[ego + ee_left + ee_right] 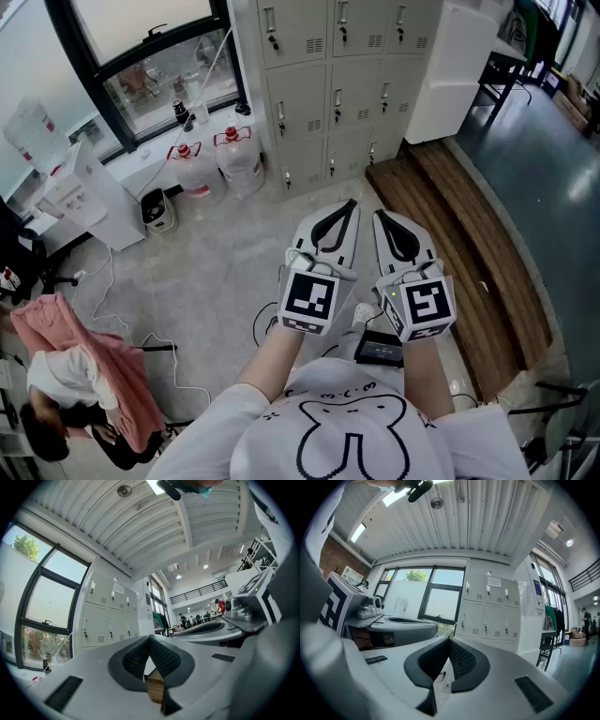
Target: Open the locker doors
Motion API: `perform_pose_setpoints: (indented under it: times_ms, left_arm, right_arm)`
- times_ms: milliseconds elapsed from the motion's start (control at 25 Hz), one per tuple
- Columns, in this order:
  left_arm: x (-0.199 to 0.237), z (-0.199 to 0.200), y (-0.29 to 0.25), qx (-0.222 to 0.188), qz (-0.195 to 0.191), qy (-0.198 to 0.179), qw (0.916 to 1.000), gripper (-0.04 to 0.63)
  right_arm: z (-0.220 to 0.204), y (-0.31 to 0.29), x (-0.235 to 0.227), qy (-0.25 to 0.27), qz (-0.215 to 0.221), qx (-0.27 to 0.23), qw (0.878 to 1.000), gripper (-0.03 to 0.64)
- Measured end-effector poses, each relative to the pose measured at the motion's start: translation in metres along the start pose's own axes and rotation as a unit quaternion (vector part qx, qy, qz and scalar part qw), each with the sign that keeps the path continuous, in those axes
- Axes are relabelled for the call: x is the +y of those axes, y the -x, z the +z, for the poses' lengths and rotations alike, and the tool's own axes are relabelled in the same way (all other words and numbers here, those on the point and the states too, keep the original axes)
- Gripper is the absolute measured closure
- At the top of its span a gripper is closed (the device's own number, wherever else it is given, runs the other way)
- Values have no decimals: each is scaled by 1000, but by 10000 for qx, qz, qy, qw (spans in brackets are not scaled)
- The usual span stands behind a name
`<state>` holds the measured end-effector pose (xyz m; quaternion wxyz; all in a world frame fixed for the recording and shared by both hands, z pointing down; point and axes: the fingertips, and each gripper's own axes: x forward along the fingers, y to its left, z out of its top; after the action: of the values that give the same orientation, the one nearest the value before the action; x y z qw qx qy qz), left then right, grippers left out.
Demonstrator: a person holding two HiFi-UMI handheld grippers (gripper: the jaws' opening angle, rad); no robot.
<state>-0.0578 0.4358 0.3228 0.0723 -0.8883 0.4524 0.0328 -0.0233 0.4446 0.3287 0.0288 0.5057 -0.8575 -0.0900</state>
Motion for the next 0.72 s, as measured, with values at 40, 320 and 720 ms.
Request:
perform_pose_setpoints:
  times_ms: [40, 320, 720]
  left_arm:
    - [0, -2, -7, 8, -6, -15, 10000, 595]
    - [10, -18, -67, 94, 19, -129, 9999, 595]
    - [27, -35, -194, 83, 314, -9, 9995, 595]
  right_arm:
    - [-2, -4, -7, -10, -3, -3, 10000, 594]
    - [-23, -41, -55, -147, 59, -44, 9999, 595]
    - [-44, -107, -158, -312, 475, -76, 9984, 595]
